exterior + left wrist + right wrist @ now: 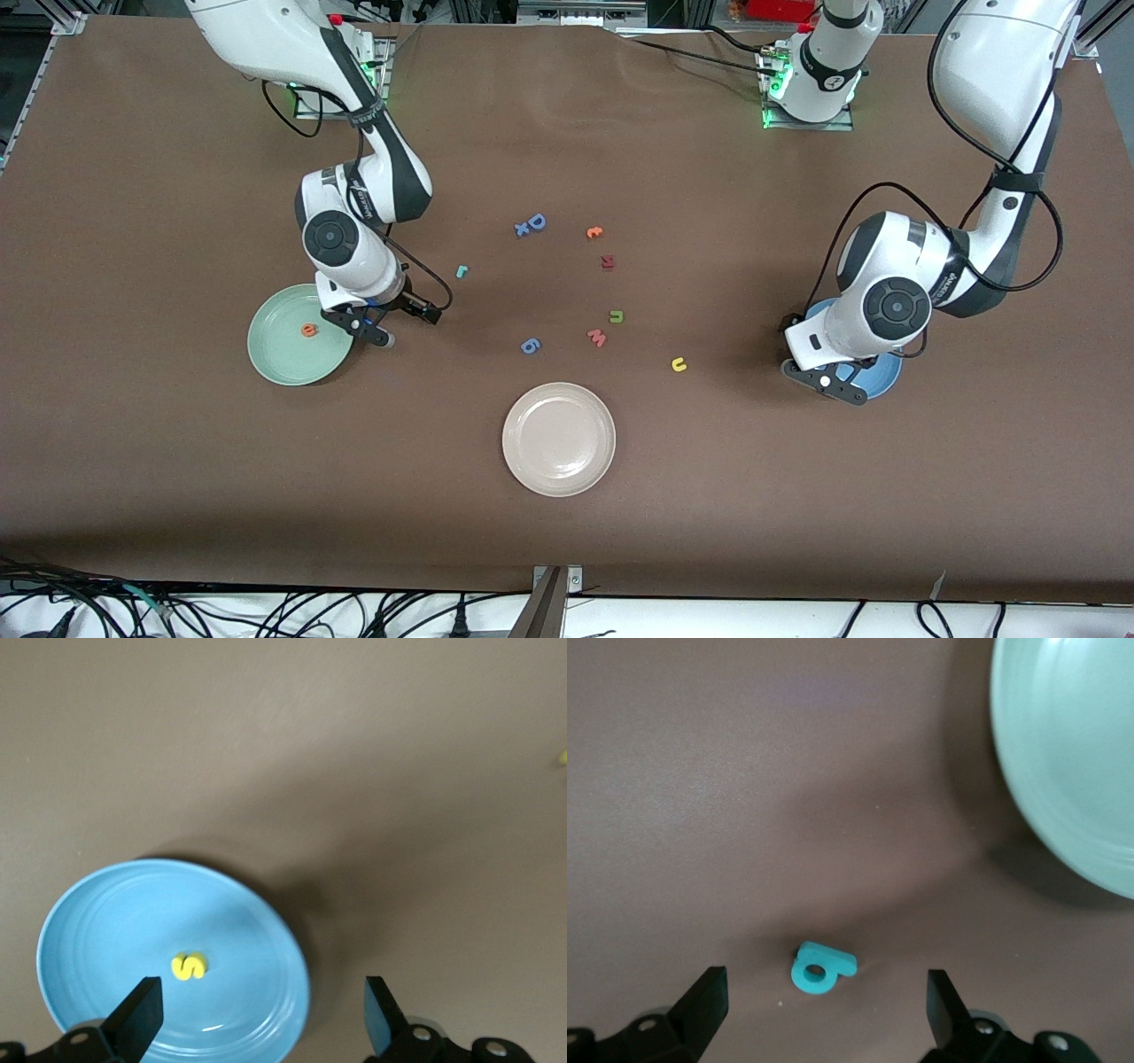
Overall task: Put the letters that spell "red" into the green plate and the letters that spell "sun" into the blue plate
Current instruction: 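Release the s on the blue plate while the right gripper reaches teal b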
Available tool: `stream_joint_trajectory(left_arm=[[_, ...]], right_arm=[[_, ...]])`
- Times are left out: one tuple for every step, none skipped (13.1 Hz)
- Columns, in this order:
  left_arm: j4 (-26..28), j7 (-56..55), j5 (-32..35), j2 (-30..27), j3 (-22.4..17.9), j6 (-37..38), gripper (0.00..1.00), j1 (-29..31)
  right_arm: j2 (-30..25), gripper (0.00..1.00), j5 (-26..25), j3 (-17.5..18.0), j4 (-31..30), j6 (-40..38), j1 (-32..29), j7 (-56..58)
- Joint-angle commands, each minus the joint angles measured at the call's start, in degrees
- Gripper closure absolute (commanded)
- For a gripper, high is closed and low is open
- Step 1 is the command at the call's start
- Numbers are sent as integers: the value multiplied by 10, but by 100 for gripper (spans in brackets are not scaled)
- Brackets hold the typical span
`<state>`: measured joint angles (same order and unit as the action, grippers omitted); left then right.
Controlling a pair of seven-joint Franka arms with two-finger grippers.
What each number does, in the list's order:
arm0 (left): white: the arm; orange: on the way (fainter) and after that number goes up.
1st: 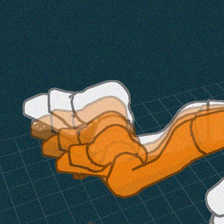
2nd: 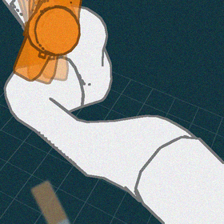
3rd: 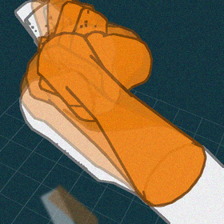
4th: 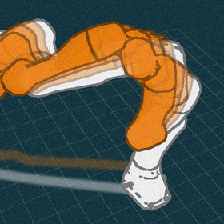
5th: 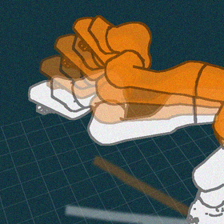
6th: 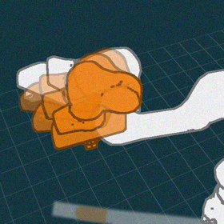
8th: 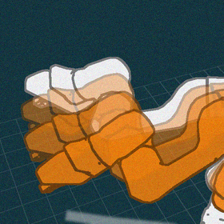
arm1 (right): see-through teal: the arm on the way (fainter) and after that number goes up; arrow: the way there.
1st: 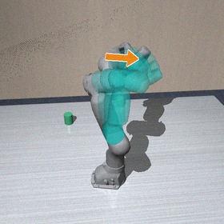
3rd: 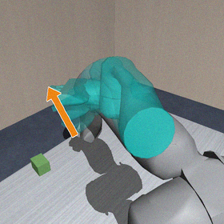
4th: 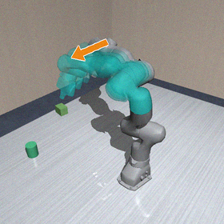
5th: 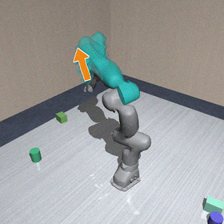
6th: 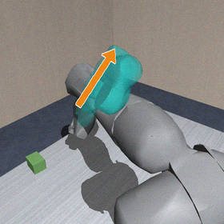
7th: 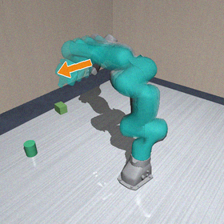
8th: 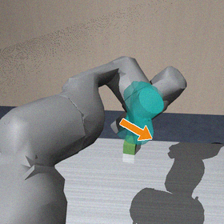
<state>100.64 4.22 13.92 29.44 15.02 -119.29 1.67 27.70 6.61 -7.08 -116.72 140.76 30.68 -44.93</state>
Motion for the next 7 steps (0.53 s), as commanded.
stream_joint_trajectory(left_arm=[[-23, -5, -36, -9, 7, 14, 0, -6], [-25, -12, -37, -9, 7, 14, 0, -9], [-29, -13, -37, -9, 7, 14, 0, -10], [-32, -14, -37, -8, 7, 14, 0, -11], [-32, -15, -36, -8, 7, 15, 0, -16], [-32, -15, -37, -8, 7, 15, 0, -18], [-33, -15, -37, -8, 7, 15, 0, -19]], right_arm=[[20, 1, 9, -3, 11, 16, 5, -7], [24, 1, 9, -3, 11, 23, 5, -7], [29, 1, 9, -3, 11, 29, 5, -7], [29, 1, 9, -3, 11, 30, 5, -7], [29, 1, 9, -3, 11, 30, 6, -8], [29, 6, 9, -3, 11, 30, 6, -8], [31, 10, 9, -3, 11, 30, 6, -8]])
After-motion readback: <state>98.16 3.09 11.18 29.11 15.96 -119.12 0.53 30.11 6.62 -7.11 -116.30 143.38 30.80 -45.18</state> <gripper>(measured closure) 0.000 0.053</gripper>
